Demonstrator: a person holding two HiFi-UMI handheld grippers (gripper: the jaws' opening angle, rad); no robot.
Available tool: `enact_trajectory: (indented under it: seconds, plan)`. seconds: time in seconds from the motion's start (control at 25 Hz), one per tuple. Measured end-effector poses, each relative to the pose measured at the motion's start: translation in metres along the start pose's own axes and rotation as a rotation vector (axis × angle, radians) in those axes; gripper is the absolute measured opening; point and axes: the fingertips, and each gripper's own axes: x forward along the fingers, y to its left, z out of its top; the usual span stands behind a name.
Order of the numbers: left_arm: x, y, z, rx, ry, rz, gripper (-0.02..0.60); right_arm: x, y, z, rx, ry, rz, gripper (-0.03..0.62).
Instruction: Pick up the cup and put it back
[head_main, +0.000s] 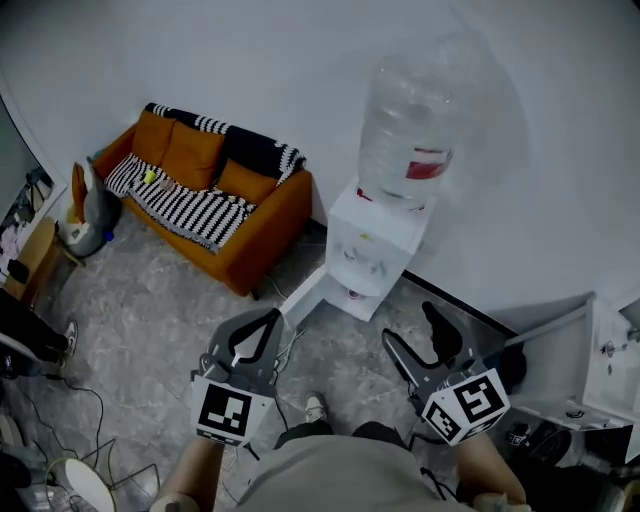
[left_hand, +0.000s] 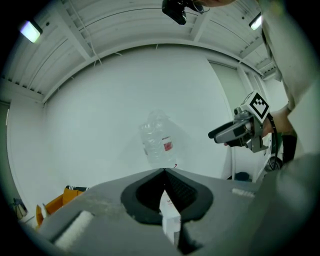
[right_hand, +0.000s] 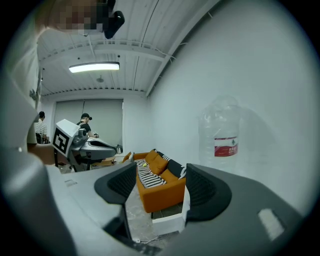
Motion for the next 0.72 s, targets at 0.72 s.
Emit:
enact_trajectory:
  seconds: [0.72]
  plan:
    - [0.072, 0.026, -0.026, -0.062, 0.068, 0.059, 0.002, 0.078, -0.062, -0.024, 0.029, 0.066, 0.07, 0.311]
